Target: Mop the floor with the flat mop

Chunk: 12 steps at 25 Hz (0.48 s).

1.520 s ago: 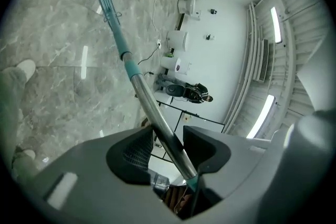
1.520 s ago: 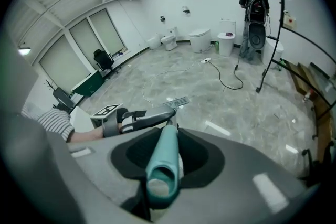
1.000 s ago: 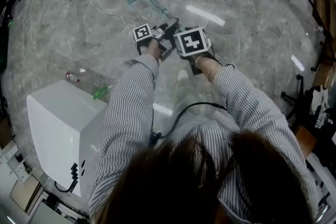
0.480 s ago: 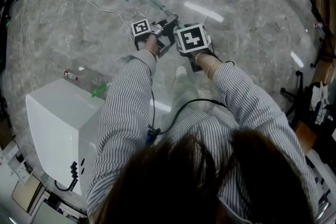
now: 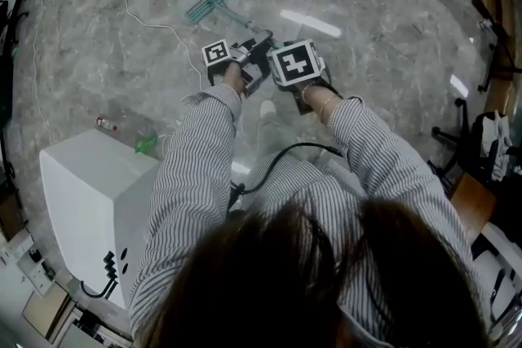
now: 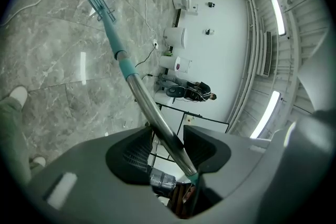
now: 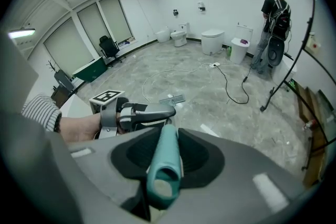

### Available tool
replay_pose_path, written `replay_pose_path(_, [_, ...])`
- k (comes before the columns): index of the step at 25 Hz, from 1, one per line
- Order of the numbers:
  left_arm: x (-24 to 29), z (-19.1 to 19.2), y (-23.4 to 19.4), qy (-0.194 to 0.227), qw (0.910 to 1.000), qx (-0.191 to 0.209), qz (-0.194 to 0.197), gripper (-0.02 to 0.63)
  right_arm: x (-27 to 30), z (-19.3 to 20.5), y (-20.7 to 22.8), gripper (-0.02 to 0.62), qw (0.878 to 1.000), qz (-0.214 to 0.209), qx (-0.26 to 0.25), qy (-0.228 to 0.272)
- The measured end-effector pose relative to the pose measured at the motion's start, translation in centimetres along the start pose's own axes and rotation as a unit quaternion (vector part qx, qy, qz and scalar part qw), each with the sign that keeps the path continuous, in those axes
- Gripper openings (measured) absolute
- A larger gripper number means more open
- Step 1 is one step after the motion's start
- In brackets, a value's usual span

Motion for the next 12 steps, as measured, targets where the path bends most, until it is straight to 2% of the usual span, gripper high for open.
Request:
replay_pose_path(4, [1.6,7.1,-2.0,0.0,1.0,-0.002,0.005,0.19,-3.9,6.0,2.6,0.112,1.0,-0.002,-0.003,-0.009])
replay_pose_path(8, [2.9,15.3,-5.0,0.006,0.9999,-0.007,0.011,0.187,-8.0,13.0,5.5,0.112,1.0,0.001,-0.028,-0.01])
replay_pose_path(12, [4.2,23.4,-8.0,0.021,0.9991,-0.028,0.024,0.178,-12.0,20.8,8.5,0.112,1.0,0.002,0.001,-0.019])
Point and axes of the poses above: the fingertips, and each gripper's own axes: x forward along the fingers, y to its right, z out of its underside, the point moved 4 cm from there along -x, backward along the fingers, and after that the axes turned 1 degree about -z, right-handed, at the moved point
